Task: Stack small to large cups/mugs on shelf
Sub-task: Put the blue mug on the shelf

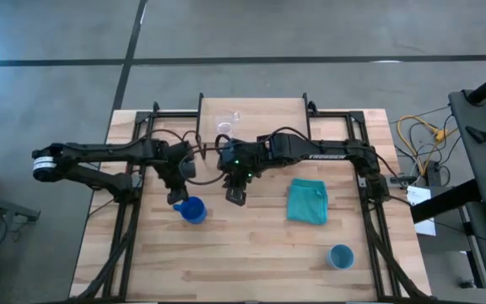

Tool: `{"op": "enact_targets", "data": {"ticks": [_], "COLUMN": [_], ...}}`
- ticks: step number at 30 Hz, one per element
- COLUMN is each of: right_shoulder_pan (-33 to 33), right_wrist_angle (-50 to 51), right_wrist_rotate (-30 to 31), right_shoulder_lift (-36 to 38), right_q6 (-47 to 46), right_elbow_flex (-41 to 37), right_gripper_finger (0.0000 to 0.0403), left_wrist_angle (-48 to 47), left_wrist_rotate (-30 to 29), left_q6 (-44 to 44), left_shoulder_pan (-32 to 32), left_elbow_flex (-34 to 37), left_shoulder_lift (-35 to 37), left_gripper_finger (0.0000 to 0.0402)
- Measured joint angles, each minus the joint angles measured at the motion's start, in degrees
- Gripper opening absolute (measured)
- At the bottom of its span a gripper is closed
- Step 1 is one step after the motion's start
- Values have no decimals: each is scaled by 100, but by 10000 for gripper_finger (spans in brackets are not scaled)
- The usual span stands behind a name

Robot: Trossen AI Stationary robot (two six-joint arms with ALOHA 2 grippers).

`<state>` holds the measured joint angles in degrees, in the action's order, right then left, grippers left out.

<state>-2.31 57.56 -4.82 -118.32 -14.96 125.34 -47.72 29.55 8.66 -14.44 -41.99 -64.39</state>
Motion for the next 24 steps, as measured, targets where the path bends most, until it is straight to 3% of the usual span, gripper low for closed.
{"op": "enact_targets", "data": {"ticks": [24], "right_shoulder_pan": [-4], "right_wrist_angle": [-1], "right_wrist_rotate": [0], "right_shoulder_lift": [0], "right_q6": [17], "right_elbow_flex": [0], "right_gripper_finger": [100], "left_wrist_angle": [318], "left_wrist_rotate": [-526], "left_q6": [141], "left_shoulder_pan": [31], "left_elbow_flex": [61], "left_shoulder_lift": [-10], "left_gripper_finger": [72]}}
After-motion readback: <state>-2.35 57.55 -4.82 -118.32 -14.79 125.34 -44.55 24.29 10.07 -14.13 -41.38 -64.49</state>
